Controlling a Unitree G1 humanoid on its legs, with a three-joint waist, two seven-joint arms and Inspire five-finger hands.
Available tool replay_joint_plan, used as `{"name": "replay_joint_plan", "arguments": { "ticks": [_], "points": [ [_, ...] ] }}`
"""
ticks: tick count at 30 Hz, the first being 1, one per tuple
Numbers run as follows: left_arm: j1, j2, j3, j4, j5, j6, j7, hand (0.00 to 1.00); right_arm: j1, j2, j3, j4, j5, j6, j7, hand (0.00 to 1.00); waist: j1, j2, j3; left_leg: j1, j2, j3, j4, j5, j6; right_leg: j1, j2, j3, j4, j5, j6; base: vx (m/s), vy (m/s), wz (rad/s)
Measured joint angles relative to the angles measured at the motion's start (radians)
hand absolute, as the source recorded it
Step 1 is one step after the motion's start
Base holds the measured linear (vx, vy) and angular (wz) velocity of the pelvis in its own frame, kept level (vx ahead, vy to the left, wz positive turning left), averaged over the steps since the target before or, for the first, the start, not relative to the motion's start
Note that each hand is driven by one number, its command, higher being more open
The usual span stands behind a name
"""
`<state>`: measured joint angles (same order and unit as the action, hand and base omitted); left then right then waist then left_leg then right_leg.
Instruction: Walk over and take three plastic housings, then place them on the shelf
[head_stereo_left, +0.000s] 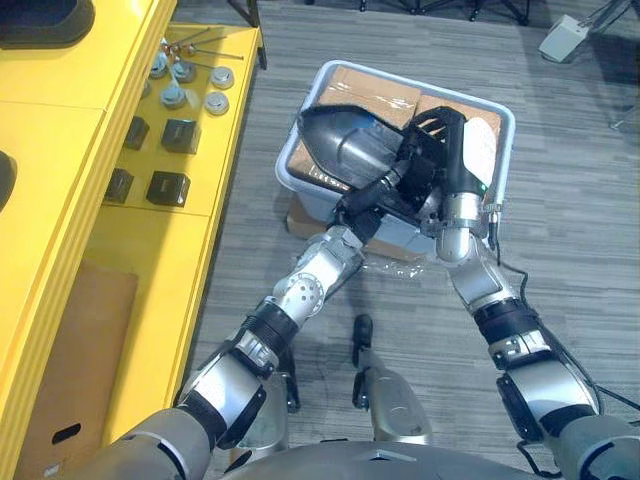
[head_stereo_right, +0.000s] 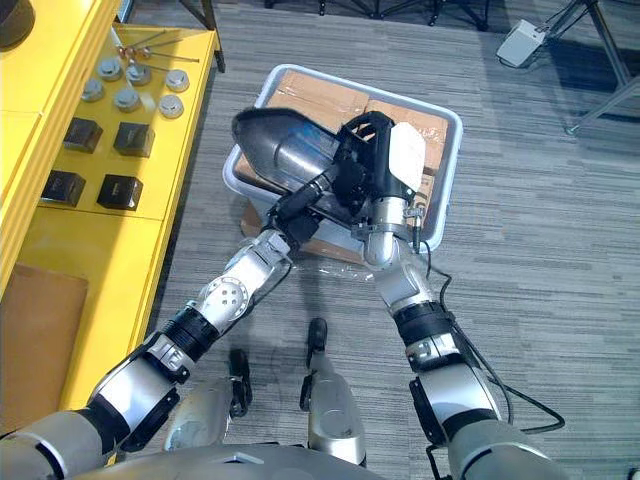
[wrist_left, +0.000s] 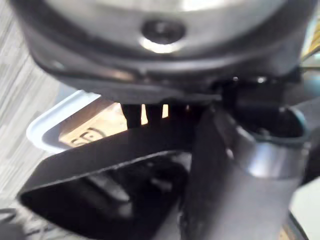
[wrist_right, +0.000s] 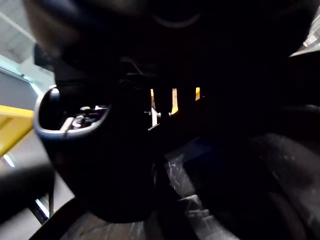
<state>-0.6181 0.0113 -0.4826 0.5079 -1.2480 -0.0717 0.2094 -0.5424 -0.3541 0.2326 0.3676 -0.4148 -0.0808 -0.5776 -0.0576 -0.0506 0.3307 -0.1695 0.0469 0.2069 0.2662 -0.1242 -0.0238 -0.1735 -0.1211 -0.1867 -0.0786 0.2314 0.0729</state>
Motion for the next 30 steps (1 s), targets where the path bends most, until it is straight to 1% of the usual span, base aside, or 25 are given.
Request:
{"name": "replay_joint_plan", "arguments": {
  "ticks": [1,2,4,7,8,9,13,15,18,19,21,22,23,24,25,26,27,28,29,30],
  "points": [
    [0.001,0.0,0.019,0.009,0.001,-0.021,0.019,0.0,0.03,0.004,0.001,-0.044,0.001,-0.002,0.001,0.0,-0.003,0.0,-0.004,0.005,0.0,0.005,-0.004,-0.001,0.0,0.0,0.0,0.003,0.0,0.0,0.0,-0.01,0.024,-0.11],
    [0.001,-0.001,0.03,0.012,0.001,-0.03,0.03,0.0,0.046,0.009,0.001,-0.062,0.005,-0.003,0.001,0.0,-0.005,0.0,-0.008,0.005,0.0,0.006,-0.006,-0.001,0.0,0.0,0.0,0.004,0.0,0.0,0.0,-0.01,0.031,-0.08],
    [0.004,-0.003,0.062,0.027,0.001,-0.06,0.066,0.0,0.111,0.048,0.016,-0.12,0.02,-0.044,0.004,0.0,-0.009,0.0,-0.023,0.008,0.002,0.007,-0.008,-0.002,-0.002,0.0,0.0,0.006,0.0,0.0,0.0,0.0,0.031,-0.03],
    [0.028,-0.008,0.071,0.031,0.007,-0.098,0.08,0.0,0.144,0.099,0.028,-0.138,0.029,-0.059,0.006,0.0,-0.008,-0.003,-0.034,0.009,0.003,0.01,-0.009,-0.002,-0.001,0.0,-0.001,0.008,0.0,0.0,0.0,0.0,0.012,-0.01],
    [0.036,-0.014,0.071,0.031,0.008,-0.104,0.08,0.0,0.152,0.1,0.028,-0.138,0.029,-0.059,0.007,0.0,-0.007,-0.004,-0.038,0.01,0.002,0.011,-0.01,-0.003,-0.001,0.0,0.0,0.01,0.0,0.0,0.0,0.0,0.0,0.0],
    [0.052,-0.023,0.072,0.031,0.007,-0.111,0.083,0.0,0.173,0.101,0.026,-0.138,0.031,-0.059,0.007,0.0,0.001,-0.009,-0.046,0.011,0.002,0.012,-0.011,-0.003,0.0,0.001,0.0,0.014,0.0,0.0,0.0,0.0,0.0,0.0],
    [0.102,-0.033,0.074,0.022,0.006,-0.115,0.086,0.0,0.228,0.141,0.014,-0.138,0.038,-0.061,0.007,0.0,0.0,-0.035,-0.068,0.021,0.0,0.022,-0.021,-0.005,0.002,0.002,-0.004,0.024,0.0,-0.001,0.0,-0.02,0.034,-0.06],
    [0.113,-0.042,0.074,0.022,0.006,-0.117,0.086,0.0,0.25,0.151,0.006,-0.146,0.038,-0.064,0.007,0.0,-0.002,-0.044,-0.074,0.023,-0.001,0.023,-0.024,-0.005,0.002,0.002,-0.005,0.025,0.0,-0.001,0.001,-0.01,0.014,-0.02],
    [0.116,-0.047,0.074,0.022,0.006,-0.119,0.085,0.0,0.271,0.155,0.003,-0.157,0.038,-0.069,0.004,0.0,-0.003,-0.046,-0.076,0.025,-0.001,0.024,-0.025,-0.005,0.002,0.002,-0.005,0.025,0.0,-0.001,0.001,-0.01,0.007,-0.01],
    [0.117,-0.049,0.075,0.022,0.006,-0.12,0.085,0.0,0.276,0.155,0.003,-0.16,0.038,-0.074,0.002,1.0,-0.003,-0.046,-0.076,0.025,0.0,0.024,-0.025,-0.005,0.002,0.002,-0.004,0.025,0.0,-0.001,0.001,0.0,0.0,0.0],
    [0.121,-0.059,0.08,0.021,0.007,-0.135,0.081,0.0,0.301,0.158,0.005,-0.182,0.039,-0.087,-0.002,1.0,-0.002,-0.046,-0.076,0.027,0.0,0.024,-0.027,-0.005,0.002,0.004,-0.004,0.026,0.0,-0.001,0.001,0.0,0.0,0.0],
    [0.123,-0.073,0.101,0.021,0.006,-0.149,0.081,0.0,0.314,0.16,0.01,-0.187,0.04,-0.098,-0.002,1.0,-0.003,-0.046,-0.076,0.031,0.0,0.025,-0.028,-0.005,0.002,0.007,-0.004,0.026,0.0,-0.001,0.001,0.0,0.0,0.0],
    [0.124,-0.097,0.135,0.02,0.013,-0.189,0.088,0.0,0.338,0.163,0.023,-0.188,0.042,-0.111,-0.002,1.0,-0.003,-0.047,-0.077,0.039,0.0,0.025,-0.032,-0.006,0.002,0.014,-0.004,0.026,0.0,-0.002,0.001,0.0,0.0,0.0],
    [0.124,-0.104,0.149,0.016,0.035,-0.208,0.095,0.0,0.349,0.164,0.032,-0.188,0.049,-0.114,-0.002,1.0,-0.003,-0.048,-0.077,0.042,0.0,0.025,-0.033,-0.006,0.001,0.016,-0.003,0.026,0.0,-0.002,0.0,0.0,0.0,0.0],
    [0.127,-0.103,0.162,-0.004,0.102,-0.236,0.114,0.0,0.37,0.174,0.046,-0.191,0.072,-0.124,-0.002,1.0,-0.003,-0.05,-0.078,0.044,0.0,0.025,-0.035,-0.006,0.001,0.018,-0.003,0.026,0.0,-0.003,0.0,0.0,0.0,0.0],
    [0.129,-0.101,0.165,-0.017,0.148,-0.243,0.126,0.0,0.377,0.182,0.051,-0.196,0.089,-0.124,-0.002,1.0,-0.003,-0.05,-0.078,0.044,0.0,0.025,-0.036,-0.006,0.001,0.017,-0.003,0.026,0.0,-0.003,0.0,0.0,0.0,0.0],
    [0.146,-0.097,0.168,-0.057,0.249,-0.257,0.165,0.0,0.388,0.205,0.053,-0.212,0.13,-0.124,0.002,1.0,-0.002,-0.051,-0.079,0.046,0.0,0.025,-0.039,-0.006,0.001,0.018,-0.003,0.025,0.0,-0.003,0.0,0.0,0.0,0.0],
    [0.166,-0.097,0.177,-0.104,0.344,-0.26,0.206,0.0,0.405,0.222,0.053,-0.232,0.171,-0.127,0.007,1.0,0.0,-0.052,-0.08,0.05,0.0,0.025,-0.041,-0.006,0.001,0.02,-0.002,0.025,0.0,-0.003,0.0,0.0,0.0,0.0],
    [0.173,-0.097,0.184,-0.124,0.393,-0.261,0.227,0.0,0.413,0.228,0.053,-0.243,0.19,-0.127,0.013,1.0,0.001,-0.055,-0.081,0.051,0.0,0.025,-0.042,-0.006,0.001,0.021,-0.002,0.025,0.0,-0.003,0.0,0.0,0.0,0.0],
    [0.187,-0.095,0.205,-0.162,0.491,-0.265,0.273,0.0,0.435,0.237,0.051,-0.271,0.228,-0.127,0.03,1.0,0.0,-0.06,-0.086,0.054,0.0,0.027,-0.041,-0.005,0.0,0.023,-0.002,0.023,0.0,-0.003,0.0,-0.01,0.011,-0.05]
  ]
}}
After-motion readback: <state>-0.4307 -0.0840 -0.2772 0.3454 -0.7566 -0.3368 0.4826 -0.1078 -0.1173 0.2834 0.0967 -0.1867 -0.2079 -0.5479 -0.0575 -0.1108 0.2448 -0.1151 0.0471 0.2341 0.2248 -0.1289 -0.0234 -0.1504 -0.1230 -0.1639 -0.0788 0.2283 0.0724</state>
